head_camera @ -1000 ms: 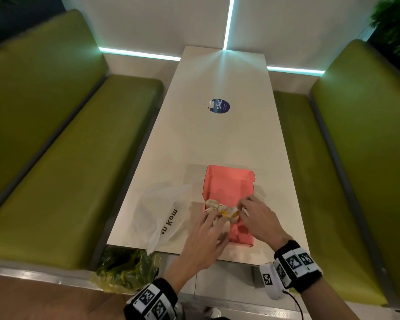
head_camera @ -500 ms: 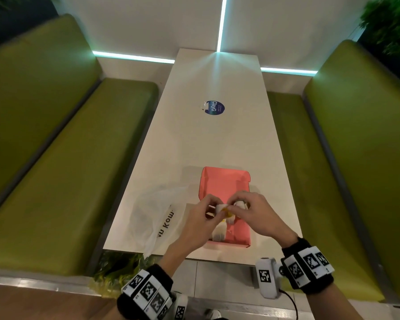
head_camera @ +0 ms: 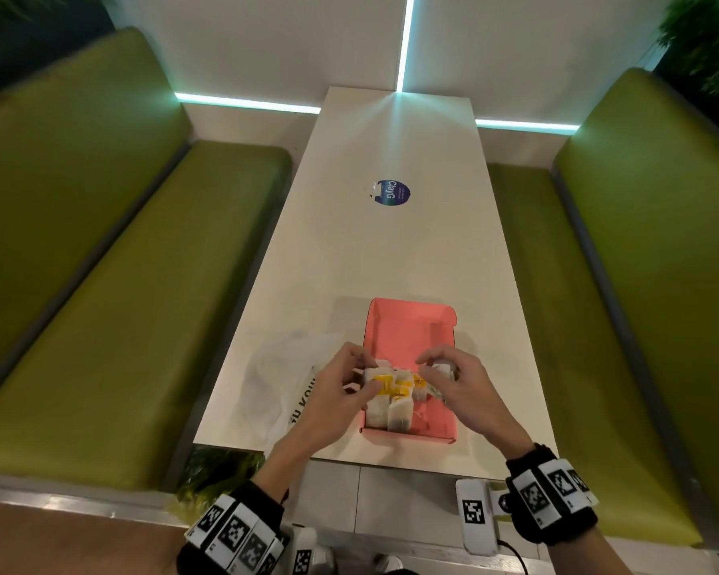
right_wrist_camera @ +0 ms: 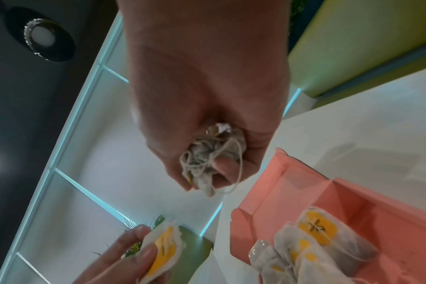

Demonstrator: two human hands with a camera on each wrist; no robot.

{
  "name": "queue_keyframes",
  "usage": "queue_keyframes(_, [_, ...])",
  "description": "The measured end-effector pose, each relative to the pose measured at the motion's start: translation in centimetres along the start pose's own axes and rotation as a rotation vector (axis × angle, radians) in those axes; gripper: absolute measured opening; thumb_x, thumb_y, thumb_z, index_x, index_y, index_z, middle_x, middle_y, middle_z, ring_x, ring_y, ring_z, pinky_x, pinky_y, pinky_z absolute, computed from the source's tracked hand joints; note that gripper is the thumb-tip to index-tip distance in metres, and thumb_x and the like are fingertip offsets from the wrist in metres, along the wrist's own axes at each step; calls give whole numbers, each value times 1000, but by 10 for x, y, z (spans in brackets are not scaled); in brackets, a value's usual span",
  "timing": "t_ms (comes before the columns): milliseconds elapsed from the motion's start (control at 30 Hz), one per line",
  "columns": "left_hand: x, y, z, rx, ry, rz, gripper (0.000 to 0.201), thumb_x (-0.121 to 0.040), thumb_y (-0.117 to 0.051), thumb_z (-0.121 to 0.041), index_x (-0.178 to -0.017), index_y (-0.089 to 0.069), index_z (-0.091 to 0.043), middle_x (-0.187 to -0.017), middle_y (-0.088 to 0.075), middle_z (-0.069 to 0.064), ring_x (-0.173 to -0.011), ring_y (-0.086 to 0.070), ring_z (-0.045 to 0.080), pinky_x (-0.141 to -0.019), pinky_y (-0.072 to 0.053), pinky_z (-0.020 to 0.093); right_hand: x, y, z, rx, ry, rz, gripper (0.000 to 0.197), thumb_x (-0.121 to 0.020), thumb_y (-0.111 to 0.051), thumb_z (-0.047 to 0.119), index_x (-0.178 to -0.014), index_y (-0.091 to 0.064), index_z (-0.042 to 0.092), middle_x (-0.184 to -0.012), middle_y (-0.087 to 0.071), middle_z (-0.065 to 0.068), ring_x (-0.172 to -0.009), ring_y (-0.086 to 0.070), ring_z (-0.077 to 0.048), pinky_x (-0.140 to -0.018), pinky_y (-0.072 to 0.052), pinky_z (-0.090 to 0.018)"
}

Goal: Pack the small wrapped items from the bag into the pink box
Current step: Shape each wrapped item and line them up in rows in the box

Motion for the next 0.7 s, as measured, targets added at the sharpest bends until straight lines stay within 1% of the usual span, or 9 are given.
queue_keyframes(67, [-2, 2, -4, 41, 0, -10, 24, -88, -70, 2, -99, -53, -9, -97, -63, 11, -70, -60, 12, -57, -52, 29, 4, -6, 5, -47, -3, 82, 15, -91, -68, 13, -103, -72, 22, -82, -68, 12, -73, -62, 0, -66, -46, -14])
queue_keyframes(133, [-3, 4, -7, 77, -4, -23, 23, -87, -71, 3, -98, -54, -9, -100, -60, 17, -72, -60, 16, -57, -54, 30, 7, -16, 12, -101, -21, 169, 21, -92, -69, 15, -112, -70, 20, -78, -68, 10, -65, -60, 1, -60, -46, -13])
queue_keyframes(167, [-3, 3, -8, 86, -7, -26, 23, -87, -71, 3, -98, -54, -9, -101, -59, 19, -73, -61, 18, -57, -54, 30, 7, -20, 14, -102, -16, 186, 21, -92, -69, 15, -113, -70, 18, -79, -68, 8, -65, -61, 1, -60, -46, -13])
queue_keyframes(267, [-3, 3, -10, 82, -5, -19, 19, -87, -72, 0, -97, -57, -5, -99, -59, 17, -74, -61, 21, -60, -56, 32, 6, -25, 15, -88, 43, 115, 9, -93, -67, 11, -99, -74, 9, -88, -72, -4, -81, -64, -8, -74, -49, -18])
queue_keyframes(333, [-4, 5, -9, 46, -5, -19, 16, -88, -73, -3, -94, -59, -1, -92, -61, 18, -71, -63, 19, -65, -56, 37, 6, -23, 15, -114, 45, 82, 9, -93, -67, 10, -92, -74, 6, -88, -72, -9, -81, -64, -10, -75, -48, -19])
queue_keyframes(433, [-3, 9, -7, -7, 1, -15, 15, -89, -72, -6, -90, -59, 1, -84, -64, 18, -71, -67, 21, -74, -55, 47, 7, -19, 18, -100, 48, 102, 9, -93, -67, 14, -90, -74, 9, -87, -72, -3, -84, -65, -12, -77, -48, -20])
queue_keyframes(500, [-2, 12, -7, -13, 6, -21, 13, -89, -71, -4, -88, -59, 1, -84, -64, 19, -72, -67, 27, -75, -55, 50, 9, -15, 20, -100, 39, 125, 9, -93, -67, 15, -88, -74, 11, -84, -72, 2, -82, -64, -10, -77, -48, -19])
queue_keyframes(600, [-2, 18, -9, -22, 10, -26, 12, -89, -69, -3, -88, -58, 1, -85, -64, 22, -73, -65, 34, -72, -56, 47, 9, -9, 19, -122, -5, 134, 11, -94, -65, 16, -88, -73, 12, -81, -69, 2, -75, -60, -10, -69, -47, -21])
queue_keyframes(700, [-1, 21, -12, 30, 31, -35, 14, -90, -67, 1, -91, -54, 6, -84, -62, 27, -65, -64, 26, -65, -55, 37, 9, -8, 19, -120, -9, 93, 8, -94, -65, 14, -90, -72, 11, -83, -69, -5, -72, -59, -13, -64, -47, -22])
Point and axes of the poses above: each hand's wrist, its own x-axis away from the middle knuckle, its own y-axis out of the back of the hand, z = x × y, the point moved 4 cm from there along -x, towards the middle knuckle
